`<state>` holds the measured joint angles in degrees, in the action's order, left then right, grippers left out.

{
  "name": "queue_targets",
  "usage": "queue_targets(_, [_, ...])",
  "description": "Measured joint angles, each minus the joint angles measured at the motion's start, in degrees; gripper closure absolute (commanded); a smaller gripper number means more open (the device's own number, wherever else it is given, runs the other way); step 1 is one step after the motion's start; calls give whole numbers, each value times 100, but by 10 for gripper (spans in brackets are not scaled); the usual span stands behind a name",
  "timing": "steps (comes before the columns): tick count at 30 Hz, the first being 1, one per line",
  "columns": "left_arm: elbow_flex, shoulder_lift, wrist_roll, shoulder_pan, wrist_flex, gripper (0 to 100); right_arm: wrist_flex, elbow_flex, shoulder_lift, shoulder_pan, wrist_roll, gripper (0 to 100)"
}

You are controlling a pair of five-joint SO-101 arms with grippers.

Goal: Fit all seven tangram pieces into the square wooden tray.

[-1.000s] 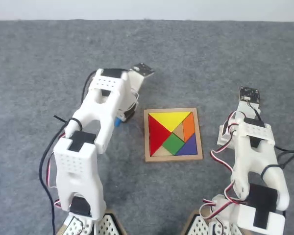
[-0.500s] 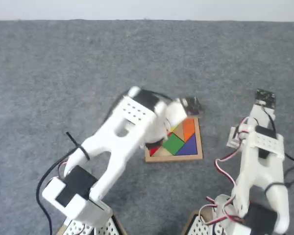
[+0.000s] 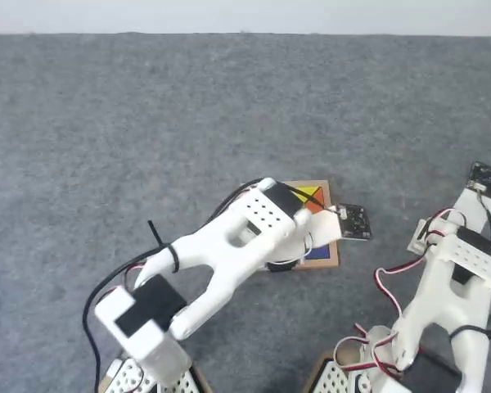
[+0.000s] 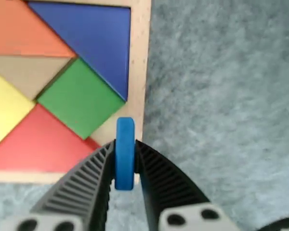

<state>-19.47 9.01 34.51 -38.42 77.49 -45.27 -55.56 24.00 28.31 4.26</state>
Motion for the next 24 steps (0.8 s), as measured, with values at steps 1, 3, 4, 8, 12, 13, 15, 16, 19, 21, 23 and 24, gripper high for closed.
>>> queue_targets(1, [0,79,26,0,-44,987,0,0,0,0,0,957])
queue_targets(3, [0,246,79,0,-97,985,0,0,0,0,0,957])
queue_targets(4, [0,334,88,0,-105,985,0,0,0,0,0,957])
queue_targets(8, [158,615,105,0,-105,961,0,0,0,0,0,957])
queue_targets(12, [360,695,105,0,-97,915,9,0,0,0,0,957])
queue_targets(13, [404,695,105,0,-79,908,9,0,0,0,0,957])
queue_targets(15, [501,695,105,0,-26,902,9,0,0,0,0,957])
queue_targets(16, [527,695,105,0,0,902,9,0,0,0,0,957])
queue_targets(19, [563,721,105,97,18,902,9,0,0,0,0,957])
queue_targets(21, [563,738,105,211,26,902,9,0,0,0,0,957])
queue_targets(23, [563,738,105,273,26,902,9,0,0,0,0,957])
queue_targets(24, [563,738,114,308,35,902,9,0,0,0,0,957])
